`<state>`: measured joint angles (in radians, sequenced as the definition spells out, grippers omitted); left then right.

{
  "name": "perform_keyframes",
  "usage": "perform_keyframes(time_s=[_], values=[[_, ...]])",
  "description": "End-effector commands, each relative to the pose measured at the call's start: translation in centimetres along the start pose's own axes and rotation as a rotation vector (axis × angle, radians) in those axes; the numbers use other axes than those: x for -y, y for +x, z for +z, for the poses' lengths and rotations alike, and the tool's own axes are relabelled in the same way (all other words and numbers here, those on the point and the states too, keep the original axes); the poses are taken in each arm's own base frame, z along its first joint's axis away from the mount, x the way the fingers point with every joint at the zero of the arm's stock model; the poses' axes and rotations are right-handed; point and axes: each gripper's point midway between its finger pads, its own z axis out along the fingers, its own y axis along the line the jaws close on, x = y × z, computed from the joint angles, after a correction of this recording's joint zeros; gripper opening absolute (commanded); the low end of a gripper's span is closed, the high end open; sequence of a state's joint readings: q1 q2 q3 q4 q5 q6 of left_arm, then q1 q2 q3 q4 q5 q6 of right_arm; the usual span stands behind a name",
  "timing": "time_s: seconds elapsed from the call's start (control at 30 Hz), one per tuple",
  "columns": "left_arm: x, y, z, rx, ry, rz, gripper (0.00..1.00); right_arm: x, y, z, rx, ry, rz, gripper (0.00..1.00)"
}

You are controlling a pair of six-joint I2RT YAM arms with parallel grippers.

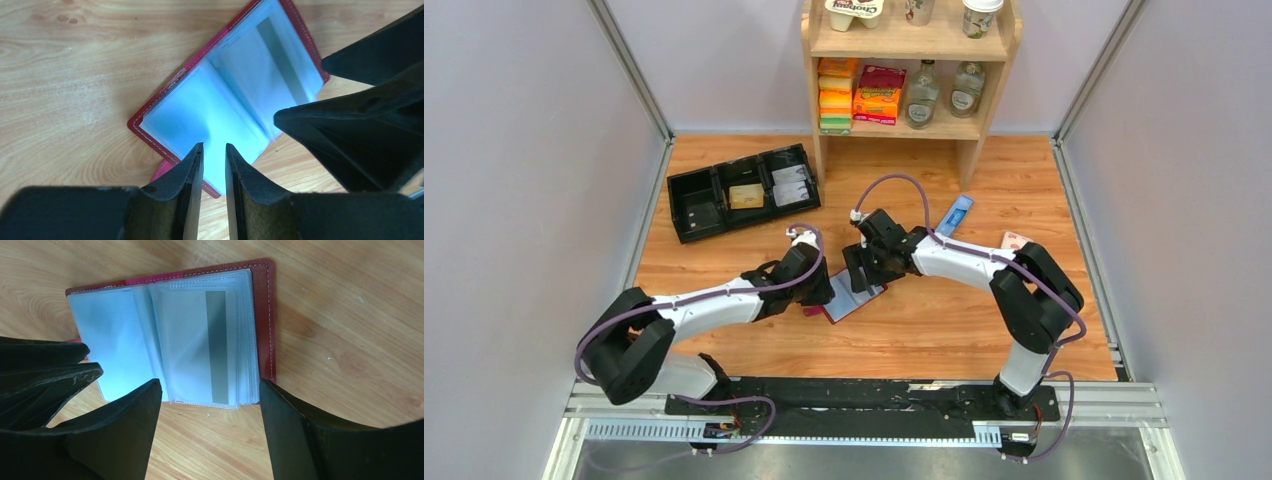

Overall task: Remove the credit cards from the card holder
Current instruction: Remove the credit card from the card holder.

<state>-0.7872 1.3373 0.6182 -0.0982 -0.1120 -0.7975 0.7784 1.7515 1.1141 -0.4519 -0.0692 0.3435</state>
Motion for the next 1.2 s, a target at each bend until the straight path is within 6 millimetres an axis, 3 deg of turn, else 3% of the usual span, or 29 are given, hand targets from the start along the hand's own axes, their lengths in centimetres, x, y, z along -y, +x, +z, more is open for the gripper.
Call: perform_keyframes(time_s=[0.0,0.27,0.5,0.73,0.9,1.17], values=[[-0.1,0.2,0.4,-0.035,-0.021,0.016,0.30,-1.0,-0.8,0.0,0.020,-0.036,-0.004,0.72],[-2.1,1.6,0.3,-0.082,-0.099,0.027,0.29,-0.6,0.2,0.6,-0.016,-0.027,0.003,0.66],[-2.2,2.6,0.8,-0.127,-0.104,0.021,0.28,-0.7,1.0,1.0,-0.049,-0.032,0.006,0.63],[-2.3,2.9,0.9,-0.142,-0.102,0.021,0.28,-0.6,-1.2,-1.1,0.033,0.009,-0.002,0.75],[-2.3,3.0,0.9,-0.144,-0.102,0.026,0.28,-1.2,-2.3,-2.6,0.084,0.021,-0.021,0.76],[-2.3,3.1,0.8,-0.147,-0.103,0.024,0.28,-1.1,-1.3,-1.4,0.046,0.034,-0.015,0.67]])
